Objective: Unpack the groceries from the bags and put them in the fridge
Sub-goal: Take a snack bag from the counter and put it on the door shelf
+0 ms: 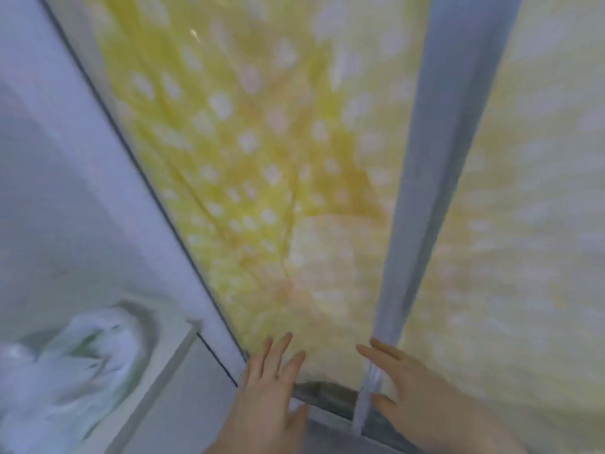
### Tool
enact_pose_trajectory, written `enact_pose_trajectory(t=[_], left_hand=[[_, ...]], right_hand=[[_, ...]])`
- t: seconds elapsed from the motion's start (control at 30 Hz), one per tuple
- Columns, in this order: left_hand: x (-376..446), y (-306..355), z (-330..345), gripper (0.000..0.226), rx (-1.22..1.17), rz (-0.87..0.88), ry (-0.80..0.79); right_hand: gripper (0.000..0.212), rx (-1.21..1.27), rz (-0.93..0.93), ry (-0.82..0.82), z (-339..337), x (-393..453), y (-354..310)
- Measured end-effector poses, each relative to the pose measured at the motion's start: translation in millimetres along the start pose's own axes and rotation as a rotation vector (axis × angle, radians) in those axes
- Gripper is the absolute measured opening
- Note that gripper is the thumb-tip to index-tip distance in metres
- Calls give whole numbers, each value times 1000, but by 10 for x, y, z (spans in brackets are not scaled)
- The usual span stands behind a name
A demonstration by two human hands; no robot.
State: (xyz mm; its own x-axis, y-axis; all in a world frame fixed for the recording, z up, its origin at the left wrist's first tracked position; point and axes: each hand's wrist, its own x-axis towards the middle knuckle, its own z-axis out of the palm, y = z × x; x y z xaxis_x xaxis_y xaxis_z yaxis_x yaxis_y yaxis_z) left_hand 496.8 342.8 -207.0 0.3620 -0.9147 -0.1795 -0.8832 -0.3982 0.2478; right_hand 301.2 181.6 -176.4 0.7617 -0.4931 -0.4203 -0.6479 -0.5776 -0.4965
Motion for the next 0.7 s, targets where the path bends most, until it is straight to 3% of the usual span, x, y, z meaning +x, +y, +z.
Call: enact_pose_trajectory(t=[0.1,0.27,0.4,0.7], left_hand=[[-340,-713,-136,72,-40,-134,52],[-923,-1660,-176,72,23,-286,123],[-1376,-2151,-150,79,71,-433,270],[-2283,-2827,-68,75,-52,-889,356]], right_hand=[[71,-36,-120,-89,181,383,-656],[71,-123,-287,-105,484,815,-1593],[70,-197,-422,-144,695,1118,-2241],[71,-292,-745,-340,1215,1961,-3461]])
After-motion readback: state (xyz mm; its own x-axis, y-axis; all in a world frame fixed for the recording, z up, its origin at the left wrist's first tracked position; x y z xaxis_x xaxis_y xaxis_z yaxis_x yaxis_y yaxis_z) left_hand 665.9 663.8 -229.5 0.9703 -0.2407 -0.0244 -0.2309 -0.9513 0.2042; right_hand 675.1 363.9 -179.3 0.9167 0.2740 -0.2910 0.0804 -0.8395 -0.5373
